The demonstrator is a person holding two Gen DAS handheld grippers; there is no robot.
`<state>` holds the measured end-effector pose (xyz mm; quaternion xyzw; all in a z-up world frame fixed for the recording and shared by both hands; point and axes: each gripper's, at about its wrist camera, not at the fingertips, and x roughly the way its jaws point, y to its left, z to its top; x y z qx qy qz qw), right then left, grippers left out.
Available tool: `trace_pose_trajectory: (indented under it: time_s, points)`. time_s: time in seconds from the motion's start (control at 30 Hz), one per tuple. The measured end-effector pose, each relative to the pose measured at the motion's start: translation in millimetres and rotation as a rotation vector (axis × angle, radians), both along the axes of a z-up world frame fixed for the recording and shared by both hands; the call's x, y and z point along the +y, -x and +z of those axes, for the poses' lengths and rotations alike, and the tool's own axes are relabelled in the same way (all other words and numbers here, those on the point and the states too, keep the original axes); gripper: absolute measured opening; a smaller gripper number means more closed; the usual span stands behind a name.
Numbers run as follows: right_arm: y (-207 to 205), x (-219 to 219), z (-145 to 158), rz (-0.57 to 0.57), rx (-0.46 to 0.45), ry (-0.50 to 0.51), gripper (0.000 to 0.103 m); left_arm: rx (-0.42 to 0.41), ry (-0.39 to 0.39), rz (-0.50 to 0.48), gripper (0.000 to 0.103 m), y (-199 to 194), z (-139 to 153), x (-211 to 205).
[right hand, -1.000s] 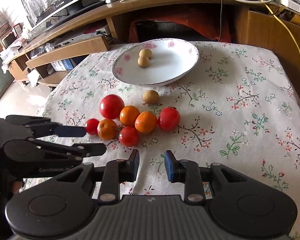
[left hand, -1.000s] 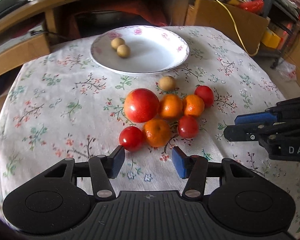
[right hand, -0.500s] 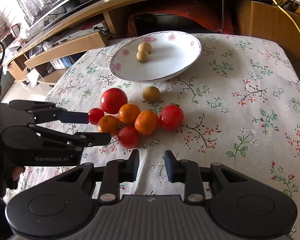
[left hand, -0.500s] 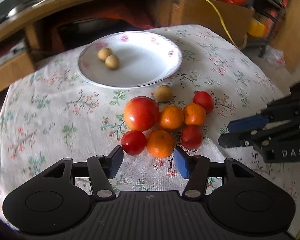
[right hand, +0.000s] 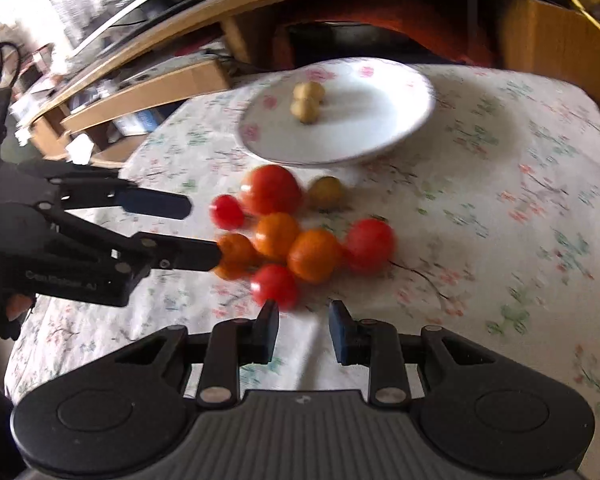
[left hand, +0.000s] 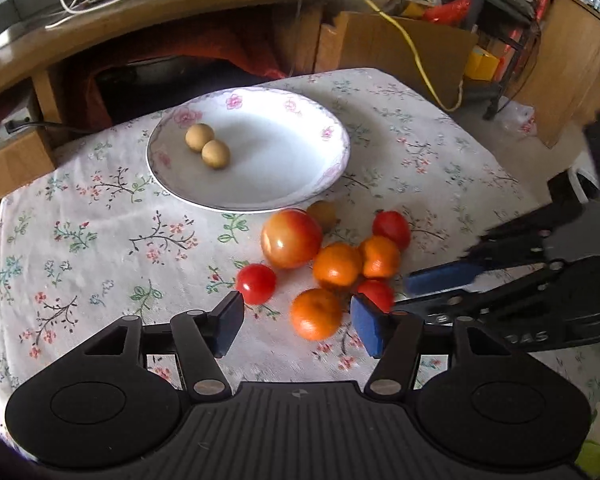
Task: Organize fruits
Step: 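Grasp a red tomato with the right tool while the left tool grasps a tangerine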
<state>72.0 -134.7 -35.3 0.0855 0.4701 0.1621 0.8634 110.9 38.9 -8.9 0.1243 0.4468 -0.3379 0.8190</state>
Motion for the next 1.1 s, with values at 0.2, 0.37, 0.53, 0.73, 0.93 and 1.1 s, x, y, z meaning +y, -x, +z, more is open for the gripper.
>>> trace_pose_trajectory:
  time_s: [0.2, 0.37, 0.53, 0.73, 0.93, 1.1]
  points:
    - [-9.1, 25.1, -4.9, 0.075, -0.043, 0.027, 0.021, 0.002, -0.025, -0.023, 0.067, 7.2, -3.6, 3.5]
    - [-14.9, 34.3, -7.4, 0.092, -0.067, 0.037, 0.023, 0.017, -0.018, 0.004, 0.067, 4.2, -6.4, 12.0]
    - [-16.2, 36.9, -9.0, 0.122, -0.096, 0.061, 0.027, 0.03, -0.018, 0.004, 0.067, 3.7, -8.8, 13.7]
    - [-19.1, 37.0, -9.7, 0.134, -0.108, 0.056, 0.026, 0.031, -0.002, 0.023, 0.07, 1.8, -6.5, 15.1]
    - [-8.2, 28.9, -2.8, 0.108, -0.068, 0.086, 0.021, 0.036, -0.002, -0.004, 0.069, 6.1, -7.8, 1.2]
    - [8.8, 14.6, 5.3, 0.075, -0.057, 0.111, 0.021, 0.009, -0.074, 0.032, 0.061, 8.8, -15.6, -18.7]
